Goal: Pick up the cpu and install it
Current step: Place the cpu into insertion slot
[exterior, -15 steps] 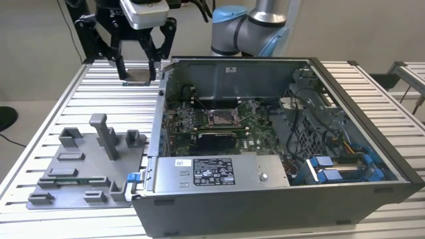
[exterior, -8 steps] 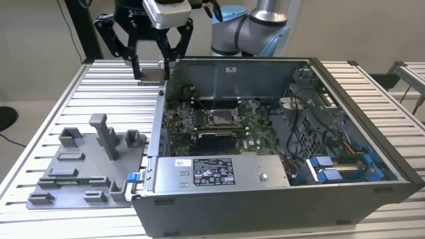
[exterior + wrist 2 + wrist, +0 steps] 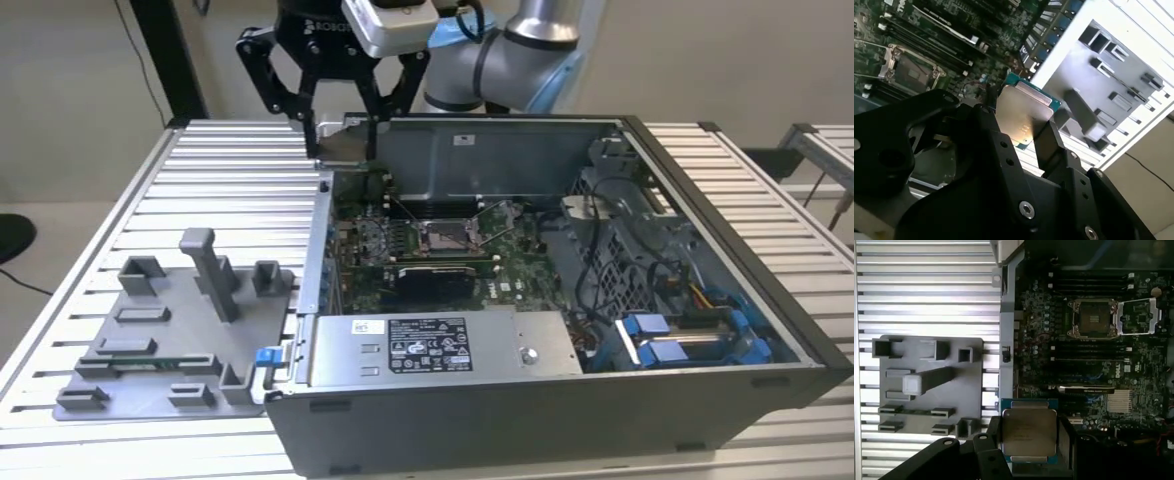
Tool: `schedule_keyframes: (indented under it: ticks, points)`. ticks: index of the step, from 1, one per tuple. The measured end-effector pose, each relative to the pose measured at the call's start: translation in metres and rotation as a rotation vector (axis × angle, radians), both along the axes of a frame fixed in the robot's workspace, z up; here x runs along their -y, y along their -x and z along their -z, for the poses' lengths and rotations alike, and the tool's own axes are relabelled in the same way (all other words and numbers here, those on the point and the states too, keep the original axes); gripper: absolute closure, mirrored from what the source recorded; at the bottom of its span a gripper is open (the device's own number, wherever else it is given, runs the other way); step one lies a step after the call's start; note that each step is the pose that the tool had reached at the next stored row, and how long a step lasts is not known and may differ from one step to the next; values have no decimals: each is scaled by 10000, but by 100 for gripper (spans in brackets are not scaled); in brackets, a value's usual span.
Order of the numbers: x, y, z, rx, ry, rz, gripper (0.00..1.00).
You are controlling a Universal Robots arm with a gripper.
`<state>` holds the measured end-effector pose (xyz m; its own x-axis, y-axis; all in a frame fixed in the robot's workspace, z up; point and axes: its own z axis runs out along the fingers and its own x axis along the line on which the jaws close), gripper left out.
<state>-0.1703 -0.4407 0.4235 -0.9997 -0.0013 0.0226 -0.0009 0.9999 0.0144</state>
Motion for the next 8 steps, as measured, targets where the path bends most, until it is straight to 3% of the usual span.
schedule_keyframes:
  ticks: [8]
  points:
    - [-22, -311, 0, -1, 0, 0, 100]
